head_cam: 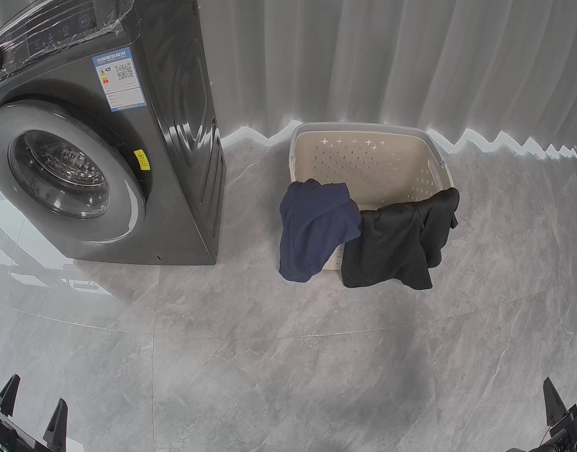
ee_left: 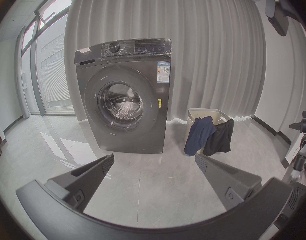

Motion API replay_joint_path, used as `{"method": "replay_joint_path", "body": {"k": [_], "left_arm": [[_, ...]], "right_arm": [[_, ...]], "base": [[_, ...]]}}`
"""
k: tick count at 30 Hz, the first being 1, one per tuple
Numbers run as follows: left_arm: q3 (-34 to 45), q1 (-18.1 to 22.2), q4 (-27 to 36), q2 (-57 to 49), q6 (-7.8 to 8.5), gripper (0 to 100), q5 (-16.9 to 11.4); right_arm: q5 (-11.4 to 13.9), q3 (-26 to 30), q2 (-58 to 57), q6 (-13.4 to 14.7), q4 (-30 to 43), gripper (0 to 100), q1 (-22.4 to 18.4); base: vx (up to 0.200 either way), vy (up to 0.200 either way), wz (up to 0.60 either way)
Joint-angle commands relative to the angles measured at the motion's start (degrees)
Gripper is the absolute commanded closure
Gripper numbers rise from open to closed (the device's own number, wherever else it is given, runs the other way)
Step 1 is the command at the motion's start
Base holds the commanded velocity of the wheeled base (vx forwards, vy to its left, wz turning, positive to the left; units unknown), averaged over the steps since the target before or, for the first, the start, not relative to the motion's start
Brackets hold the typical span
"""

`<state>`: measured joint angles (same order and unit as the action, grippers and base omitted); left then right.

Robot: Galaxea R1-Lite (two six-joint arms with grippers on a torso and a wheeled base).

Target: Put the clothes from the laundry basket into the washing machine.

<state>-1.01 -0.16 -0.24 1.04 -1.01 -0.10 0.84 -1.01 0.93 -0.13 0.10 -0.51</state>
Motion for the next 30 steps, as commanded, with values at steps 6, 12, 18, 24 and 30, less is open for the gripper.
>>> {"method": "replay_joint_path", "body": {"k": [6,12,18,24,30], "left_arm": [[1.0,0.0,0.0,-0.9,-0.04,0,0.0],[1.0,0.0,0.0,-0.9,-0.13,0,0.0],[1.0,0.0,0.0,-0.9,-0.13,0,0.0],[1.0,0.0,0.0,-0.9,-0.13,0,0.0],[1.0,0.0,0.0,-0.9,-0.13,0,0.0]], "right_arm": [[0.0,1.0,-0.9,0.0,0.0,0,0.0],[0.0,1.0,-0.9,0.0,0.0,0,0.0],[0.0,1.0,-0.9,0.0,0.0,0,0.0],[0.0,1.0,-0.9,0.0,0.0,0,0.0],[0.0,1.0,-0.9,0.0,0.0,0,0.0]], "base": [[0.033,0.0,0.0],[0.0,0.0,0.0],[0.0,-0.167,0.0],[0.0,-0.2,0.0],[0.0,-0.2,0.0]]}}
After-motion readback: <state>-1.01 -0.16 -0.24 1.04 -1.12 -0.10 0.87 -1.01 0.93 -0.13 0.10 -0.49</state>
